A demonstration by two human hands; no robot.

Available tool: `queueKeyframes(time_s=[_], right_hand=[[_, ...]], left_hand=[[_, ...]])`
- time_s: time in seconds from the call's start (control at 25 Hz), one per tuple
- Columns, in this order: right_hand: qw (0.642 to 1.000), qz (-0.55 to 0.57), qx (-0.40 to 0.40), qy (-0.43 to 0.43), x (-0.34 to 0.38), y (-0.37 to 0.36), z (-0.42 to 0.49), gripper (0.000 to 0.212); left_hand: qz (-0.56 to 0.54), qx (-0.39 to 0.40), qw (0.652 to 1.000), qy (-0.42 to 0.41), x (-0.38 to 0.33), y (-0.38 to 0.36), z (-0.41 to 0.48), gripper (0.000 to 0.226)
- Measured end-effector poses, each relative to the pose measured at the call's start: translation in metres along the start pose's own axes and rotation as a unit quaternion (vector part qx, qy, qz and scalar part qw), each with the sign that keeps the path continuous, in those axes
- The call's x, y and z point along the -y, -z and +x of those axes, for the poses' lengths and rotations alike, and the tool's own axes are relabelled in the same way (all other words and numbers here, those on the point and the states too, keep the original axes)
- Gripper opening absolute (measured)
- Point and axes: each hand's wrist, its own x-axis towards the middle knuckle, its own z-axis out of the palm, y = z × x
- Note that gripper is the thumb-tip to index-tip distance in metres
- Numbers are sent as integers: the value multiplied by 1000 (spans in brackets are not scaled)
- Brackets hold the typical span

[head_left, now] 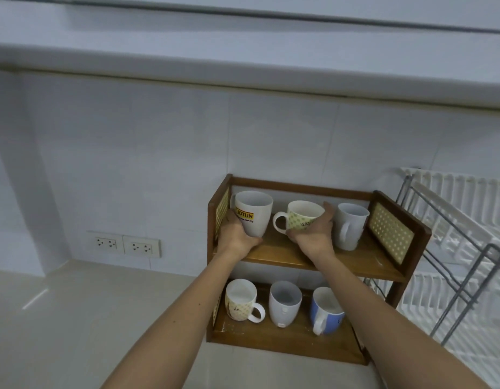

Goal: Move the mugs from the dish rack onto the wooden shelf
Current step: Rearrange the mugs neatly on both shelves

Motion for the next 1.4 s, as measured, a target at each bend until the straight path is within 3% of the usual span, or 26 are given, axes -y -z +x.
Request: queueKeyframes(time_s=[0.16,0.44,0.6,0.92,1.12,1.24,1.4], right_hand=[[1000,11,-12,9,-3,5,0,110],[999,13,-38,-13,-3,5,-2,92],[999,12,-52,-11,-4,4,-5,88],[996,-37,-84,-7,-1,1,-12,107],[997,-43,-59,-24,6,5,-15,104],[997,-60,-41,-6,10,14,-27,92],[994,-45,-84,57,9,55,-46,37]], left_hand=[[19,-15,1000,-18,5,3,-2,67],[117,-75,989,46,-7,-15,-9,80],[118,-114,983,83,-14,-23,-8,75],[129,-143,978,79,-12,-29,-7,77],[141,-142,977,70,-10,-30,-7,77],[139,-145,977,64,-13,-28,-12,74],[151,-202,968,-3,-23,-37,-44,56]])
